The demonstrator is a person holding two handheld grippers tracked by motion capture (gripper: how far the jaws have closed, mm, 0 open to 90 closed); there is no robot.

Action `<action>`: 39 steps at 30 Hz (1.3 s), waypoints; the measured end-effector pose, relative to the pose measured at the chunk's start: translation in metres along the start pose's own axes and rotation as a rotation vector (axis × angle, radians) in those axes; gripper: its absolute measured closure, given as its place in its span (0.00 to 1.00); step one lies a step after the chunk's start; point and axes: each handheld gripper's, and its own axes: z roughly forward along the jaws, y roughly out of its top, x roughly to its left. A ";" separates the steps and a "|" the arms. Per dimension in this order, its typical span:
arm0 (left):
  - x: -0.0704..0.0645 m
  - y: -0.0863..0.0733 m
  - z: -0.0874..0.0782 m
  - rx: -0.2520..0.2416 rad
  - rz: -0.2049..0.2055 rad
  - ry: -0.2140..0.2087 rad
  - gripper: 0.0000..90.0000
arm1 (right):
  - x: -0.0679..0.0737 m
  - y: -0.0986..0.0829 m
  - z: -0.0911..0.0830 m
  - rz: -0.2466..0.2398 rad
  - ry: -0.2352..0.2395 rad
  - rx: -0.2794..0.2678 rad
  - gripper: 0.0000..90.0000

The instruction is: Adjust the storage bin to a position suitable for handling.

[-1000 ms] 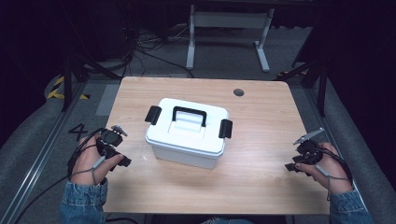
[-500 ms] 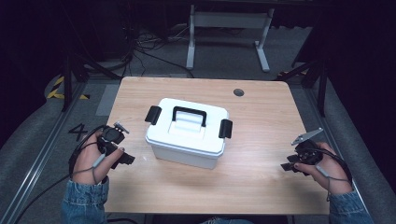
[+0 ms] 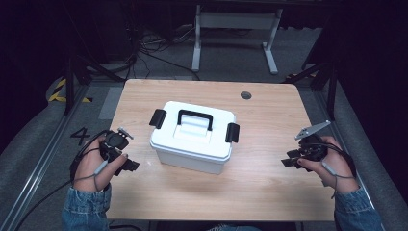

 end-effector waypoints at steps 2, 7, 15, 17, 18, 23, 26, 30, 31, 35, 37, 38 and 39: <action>-0.001 0.000 0.000 -0.002 0.001 -0.002 0.26 | 0.004 0.009 -0.002 -0.014 0.053 -0.029 0.61; -0.002 0.000 0.000 -0.008 0.010 -0.003 0.26 | 0.017 0.033 -0.010 -0.075 0.085 -0.070 0.61; -0.002 0.000 0.000 -0.008 0.012 -0.007 0.26 | 0.032 0.068 -0.013 -0.147 0.082 -0.071 0.60; -0.001 0.000 0.001 -0.006 0.008 -0.012 0.26 | 0.036 0.076 -0.015 -0.163 0.100 -0.083 0.60; -0.001 0.000 0.002 -0.006 0.008 -0.006 0.26 | 0.039 0.080 -0.016 -0.169 0.104 -0.088 0.60; 0.001 0.000 0.002 -0.006 0.018 0.002 0.26 | 0.052 0.105 -0.020 -0.223 0.106 -0.096 0.60; 0.001 0.000 0.002 -0.004 0.019 0.001 0.26 | 0.058 0.118 -0.018 -0.251 0.108 -0.095 0.59; 0.001 0.000 0.002 -0.001 0.014 -0.008 0.25 | 0.067 0.138 -0.013 -0.277 0.122 -0.095 0.59; 0.001 0.000 0.002 -0.001 0.006 -0.013 0.25 | 0.068 0.141 -0.012 -0.281 0.126 -0.095 0.59; 0.002 0.000 0.002 -0.006 -0.002 -0.013 0.25 | 0.073 0.157 -0.007 -0.291 0.138 -0.098 0.58; 0.003 0.000 0.001 -0.006 -0.005 -0.012 0.25 | 0.073 0.161 -0.005 -0.289 0.145 -0.103 0.58; 0.005 0.001 0.001 -0.010 -0.011 -0.008 0.25 | 0.074 0.167 -0.004 -0.288 0.152 -0.109 0.58; 0.006 0.001 0.001 -0.005 -0.009 -0.003 0.25 | 0.075 0.172 -0.001 -0.293 0.153 -0.111 0.58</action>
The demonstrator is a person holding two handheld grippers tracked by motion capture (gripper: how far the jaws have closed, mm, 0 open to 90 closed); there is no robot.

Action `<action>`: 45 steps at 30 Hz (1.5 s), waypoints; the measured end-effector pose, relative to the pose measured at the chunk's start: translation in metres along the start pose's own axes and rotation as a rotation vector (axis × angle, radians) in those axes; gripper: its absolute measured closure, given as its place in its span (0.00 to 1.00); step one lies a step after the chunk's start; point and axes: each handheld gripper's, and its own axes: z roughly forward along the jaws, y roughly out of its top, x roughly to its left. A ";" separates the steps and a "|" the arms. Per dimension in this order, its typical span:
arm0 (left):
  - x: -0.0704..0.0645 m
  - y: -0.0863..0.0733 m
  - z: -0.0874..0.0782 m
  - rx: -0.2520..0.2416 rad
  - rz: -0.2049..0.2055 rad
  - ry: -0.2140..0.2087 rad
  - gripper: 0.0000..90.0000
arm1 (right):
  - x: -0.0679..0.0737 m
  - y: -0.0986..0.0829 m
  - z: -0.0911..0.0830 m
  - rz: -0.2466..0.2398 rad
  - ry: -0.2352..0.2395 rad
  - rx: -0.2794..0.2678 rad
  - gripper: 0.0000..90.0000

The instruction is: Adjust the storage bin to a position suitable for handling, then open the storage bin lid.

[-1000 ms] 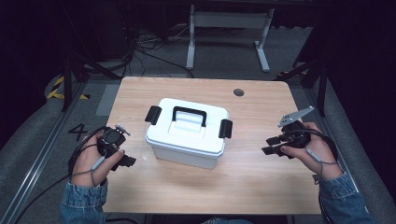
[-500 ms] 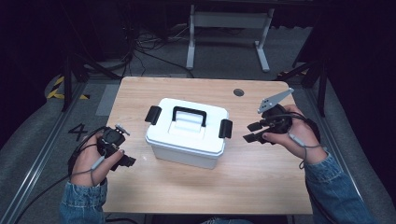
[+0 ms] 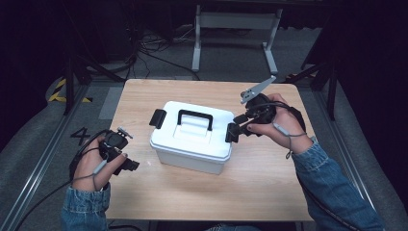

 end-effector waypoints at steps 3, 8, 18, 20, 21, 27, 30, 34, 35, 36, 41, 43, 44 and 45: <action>0.001 0.000 0.001 0.006 -0.036 -0.016 0.25 | -0.003 0.014 0.012 -0.010 0.010 0.016 0.56; 0.001 0.000 0.002 0.008 -0.026 -0.012 0.25 | -0.006 0.029 0.028 -0.024 0.013 0.029 0.55; 0.002 -0.004 0.001 -0.008 -0.037 -0.007 0.23 | -0.020 0.050 0.062 -0.003 0.040 0.042 0.54; 0.002 -0.005 0.001 -0.006 -0.038 -0.003 0.23 | -0.021 0.053 0.066 0.001 0.042 0.046 0.56; 0.002 -0.005 0.001 -0.007 -0.037 -0.003 0.23 | -0.022 0.055 0.069 -0.004 0.042 0.048 0.57; 0.002 -0.002 0.003 -0.011 -0.027 0.002 0.22 | -0.021 0.064 0.081 -0.037 0.057 0.076 0.70; 0.001 -0.001 0.004 -0.013 -0.021 -0.001 0.21 | -0.018 0.067 0.085 -0.052 0.049 0.085 0.80; 0.000 0.001 0.005 -0.009 -0.015 -0.009 0.21 | -0.014 0.069 0.089 -0.076 0.063 0.100 0.89; 0.001 0.002 0.005 -0.013 -0.013 -0.006 0.21 | -0.013 0.069 0.090 -0.088 0.068 0.108 0.90; 0.001 0.002 0.004 -0.013 -0.015 -0.007 0.21 | -0.012 0.069 0.091 -0.098 0.071 0.115 0.91; 0.000 0.004 0.005 -0.007 -0.015 -0.005 0.21 | -0.009 0.068 0.092 -0.111 0.077 0.122 0.93; 0.000 0.004 0.005 -0.008 -0.013 -0.010 0.21 | -0.009 0.069 0.092 -0.124 0.083 0.120 0.93; 0.001 0.004 0.004 -0.013 -0.009 -0.007 0.21 | -0.008 0.069 0.092 -0.129 0.084 0.121 0.93; 0.001 0.004 0.004 -0.016 -0.010 -0.004 0.21 | -0.008 0.069 0.091 -0.138 0.081 0.122 0.94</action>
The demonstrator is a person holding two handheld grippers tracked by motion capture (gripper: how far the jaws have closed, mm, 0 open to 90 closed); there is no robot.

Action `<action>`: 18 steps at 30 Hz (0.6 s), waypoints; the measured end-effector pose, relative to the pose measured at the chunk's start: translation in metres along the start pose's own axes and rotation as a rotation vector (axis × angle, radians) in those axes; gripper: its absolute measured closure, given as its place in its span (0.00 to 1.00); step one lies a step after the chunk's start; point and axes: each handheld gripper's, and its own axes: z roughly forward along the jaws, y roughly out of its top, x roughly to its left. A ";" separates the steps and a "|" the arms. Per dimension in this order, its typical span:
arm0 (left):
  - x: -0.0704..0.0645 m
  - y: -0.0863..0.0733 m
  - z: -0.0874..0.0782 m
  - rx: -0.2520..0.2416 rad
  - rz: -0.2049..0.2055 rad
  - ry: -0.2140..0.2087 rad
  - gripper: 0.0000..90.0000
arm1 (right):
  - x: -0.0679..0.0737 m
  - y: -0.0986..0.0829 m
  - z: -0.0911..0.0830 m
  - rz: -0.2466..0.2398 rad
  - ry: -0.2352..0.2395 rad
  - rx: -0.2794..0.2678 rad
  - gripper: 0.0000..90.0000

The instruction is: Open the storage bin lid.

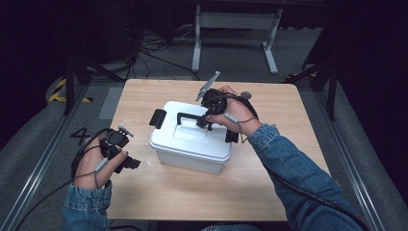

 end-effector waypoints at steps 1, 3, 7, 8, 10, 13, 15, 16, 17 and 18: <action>0.000 0.000 0.000 0.002 0.004 0.002 0.21 | 0.001 0.000 0.000 -0.005 0.000 -0.001 0.94; -0.001 -0.001 0.000 0.001 -0.009 -0.001 0.21 | 0.001 0.000 0.000 -0.012 0.000 -0.005 0.94; -0.001 -0.002 0.001 -0.001 -0.016 -0.005 0.21 | 0.003 0.001 -0.004 -0.042 0.001 -0.019 0.94; 0.000 -0.002 0.000 0.003 -0.006 0.004 0.21 | 0.004 0.002 -0.006 -0.050 0.000 -0.028 0.94; 0.000 -0.003 -0.001 -0.003 -0.008 0.001 0.21 | 0.005 0.004 -0.011 -0.056 -0.002 -0.046 0.94; -0.001 -0.006 -0.001 0.004 -0.019 -0.001 0.21 | 0.005 0.007 -0.019 -0.067 -0.007 -0.056 0.94; 0.000 -0.007 -0.002 -0.010 -0.013 0.007 0.21 | 0.005 0.009 -0.024 -0.063 -0.005 -0.080 0.94; 0.000 -0.007 -0.003 -0.007 -0.009 0.008 0.21 | 0.006 0.010 -0.028 -0.062 -0.004 -0.088 0.94; 0.000 -0.007 -0.003 -0.007 -0.010 0.005 0.21 | 0.006 0.010 -0.031 -0.066 -0.005 -0.097 0.94; 0.000 -0.007 -0.002 -0.008 -0.014 0.005 0.21 | 0.007 0.010 -0.034 -0.068 -0.004 -0.104 0.94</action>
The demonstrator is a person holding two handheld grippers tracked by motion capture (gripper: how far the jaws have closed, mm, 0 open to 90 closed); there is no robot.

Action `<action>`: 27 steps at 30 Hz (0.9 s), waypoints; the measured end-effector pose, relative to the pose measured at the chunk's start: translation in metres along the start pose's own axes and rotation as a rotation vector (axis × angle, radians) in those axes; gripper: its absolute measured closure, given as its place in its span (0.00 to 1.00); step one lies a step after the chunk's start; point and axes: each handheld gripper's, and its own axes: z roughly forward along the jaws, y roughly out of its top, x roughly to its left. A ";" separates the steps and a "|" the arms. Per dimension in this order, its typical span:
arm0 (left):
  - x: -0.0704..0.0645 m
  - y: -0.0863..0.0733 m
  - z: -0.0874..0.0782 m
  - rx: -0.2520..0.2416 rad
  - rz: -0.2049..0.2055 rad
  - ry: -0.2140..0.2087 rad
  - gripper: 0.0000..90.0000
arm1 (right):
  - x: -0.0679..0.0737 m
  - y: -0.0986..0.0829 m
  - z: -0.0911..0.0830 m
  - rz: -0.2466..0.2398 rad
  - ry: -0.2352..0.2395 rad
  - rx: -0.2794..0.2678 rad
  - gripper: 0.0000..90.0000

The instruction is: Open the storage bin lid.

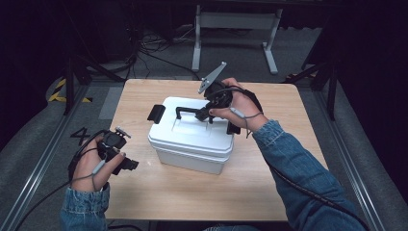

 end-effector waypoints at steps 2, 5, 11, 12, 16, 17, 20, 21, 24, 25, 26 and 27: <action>-0.001 0.000 0.001 0.003 0.000 -0.001 0.21 | 0.001 0.001 -0.006 0.003 -0.007 -0.011 0.94; -0.001 0.000 0.002 0.006 -0.002 -0.007 0.21 | 0.003 0.002 -0.015 -0.003 -0.011 -0.032 0.94; 0.000 0.000 0.002 -0.002 -0.006 -0.006 0.21 | 0.006 -0.002 -0.033 -0.002 -0.018 -0.069 0.94; 0.000 0.000 0.002 0.003 0.001 -0.004 0.21 | 0.006 -0.004 -0.036 -0.001 -0.024 -0.074 0.94; -0.004 0.003 0.006 0.025 0.005 -0.005 0.22 | 0.005 -0.016 -0.053 0.025 -0.039 -0.103 0.94; -0.004 0.004 0.007 0.032 0.005 -0.007 0.22 | 0.004 -0.020 -0.058 0.030 -0.045 -0.111 0.94; -0.004 0.004 0.007 0.037 -0.001 -0.006 0.22 | 0.001 -0.031 -0.070 0.050 -0.058 -0.126 0.94; -0.004 0.004 0.007 0.038 0.004 -0.001 0.22 | 0.000 -0.037 -0.076 0.057 -0.067 -0.132 0.94; -0.004 0.004 0.007 0.042 0.005 0.001 0.22 | -0.003 -0.045 -0.084 0.070 -0.086 -0.137 0.94; -0.004 0.004 0.007 0.042 0.005 0.002 0.22 | -0.005 -0.051 -0.088 0.080 -0.096 -0.137 0.94; -0.005 0.004 0.008 0.040 -0.002 -0.007 0.22 | -0.006 -0.056 -0.092 0.088 -0.106 -0.137 0.94; -0.005 0.004 0.008 0.040 0.003 -0.005 0.22 | -0.007 -0.060 -0.096 0.100 -0.113 -0.137 0.94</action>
